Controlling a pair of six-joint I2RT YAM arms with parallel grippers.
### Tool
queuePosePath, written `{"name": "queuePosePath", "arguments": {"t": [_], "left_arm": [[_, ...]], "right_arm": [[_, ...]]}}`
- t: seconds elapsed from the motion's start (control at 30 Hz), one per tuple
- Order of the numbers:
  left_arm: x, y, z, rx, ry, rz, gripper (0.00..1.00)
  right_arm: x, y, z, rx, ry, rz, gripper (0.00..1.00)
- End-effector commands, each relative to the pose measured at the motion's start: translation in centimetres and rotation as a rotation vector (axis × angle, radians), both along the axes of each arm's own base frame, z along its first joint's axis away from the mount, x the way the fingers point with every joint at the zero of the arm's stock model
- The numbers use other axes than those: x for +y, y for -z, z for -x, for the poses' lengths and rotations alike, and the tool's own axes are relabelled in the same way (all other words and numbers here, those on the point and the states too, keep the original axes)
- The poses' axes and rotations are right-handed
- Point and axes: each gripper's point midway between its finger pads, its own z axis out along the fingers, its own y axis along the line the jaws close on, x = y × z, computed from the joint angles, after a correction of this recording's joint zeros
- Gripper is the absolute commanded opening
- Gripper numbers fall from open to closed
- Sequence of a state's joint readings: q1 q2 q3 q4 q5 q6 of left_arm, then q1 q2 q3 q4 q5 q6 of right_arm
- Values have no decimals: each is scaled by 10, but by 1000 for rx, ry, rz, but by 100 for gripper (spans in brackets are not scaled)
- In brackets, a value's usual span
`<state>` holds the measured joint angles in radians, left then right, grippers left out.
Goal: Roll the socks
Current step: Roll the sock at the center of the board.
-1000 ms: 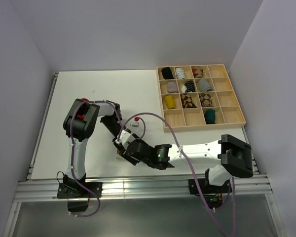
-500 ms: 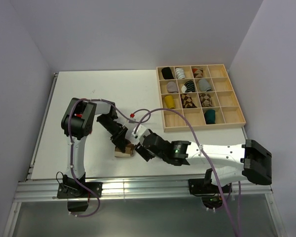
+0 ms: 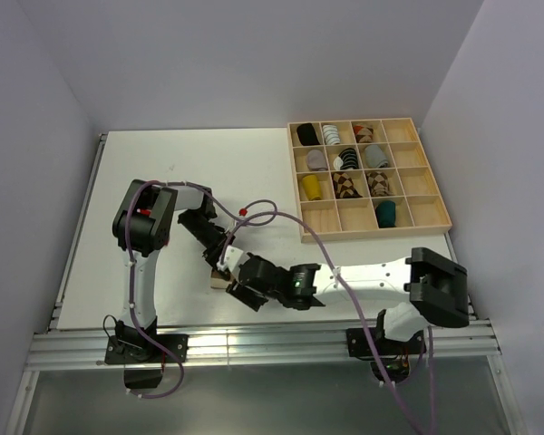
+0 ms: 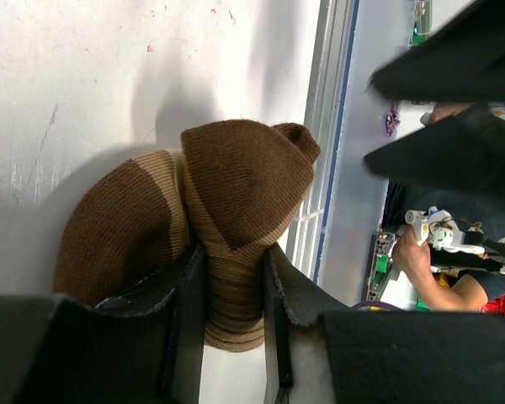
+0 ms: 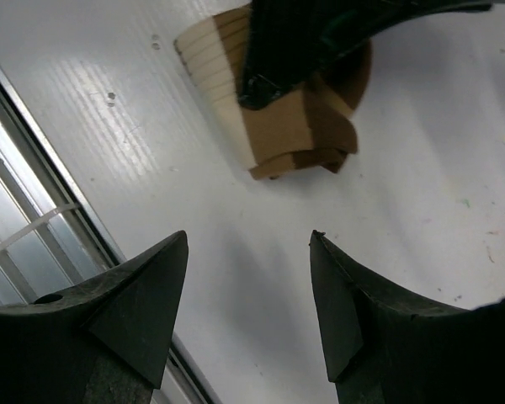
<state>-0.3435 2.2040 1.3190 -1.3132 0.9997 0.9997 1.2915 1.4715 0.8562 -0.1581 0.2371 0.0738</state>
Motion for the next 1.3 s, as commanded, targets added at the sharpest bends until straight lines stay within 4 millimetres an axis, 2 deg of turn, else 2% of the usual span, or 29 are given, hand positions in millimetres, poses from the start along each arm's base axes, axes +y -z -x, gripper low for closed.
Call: {"name": "queuePosePath", "arguments": {"t": [0.0, 0.3, 0.47, 0.63, 0.77, 0.97, 1.27], "left_arm": [[2, 26, -18, -140, 59, 9, 0], [2, 27, -20, -134, 61, 10, 0], [1, 27, -20, -130, 62, 11, 0], [1, 26, -21, -127, 62, 10, 0], [2, 25, -20, -123, 64, 5, 0], [2, 24, -21, -123, 65, 3, 0], [3, 24, -19, -112, 67, 0, 0]], "right_arm": [[33, -20, 2, -39, -46, -59, 67], [51, -13, 0, -81, -69, -28, 67], [55, 2, -3, -99, -83, 13, 67], [55, 14, -16, -151, -48, 50, 67], [55, 10, -21, -183, -23, 36, 67], [55, -13, -16, -206, -29, 1, 67], [61, -3, -18, -224, -55, 42, 67]]}}
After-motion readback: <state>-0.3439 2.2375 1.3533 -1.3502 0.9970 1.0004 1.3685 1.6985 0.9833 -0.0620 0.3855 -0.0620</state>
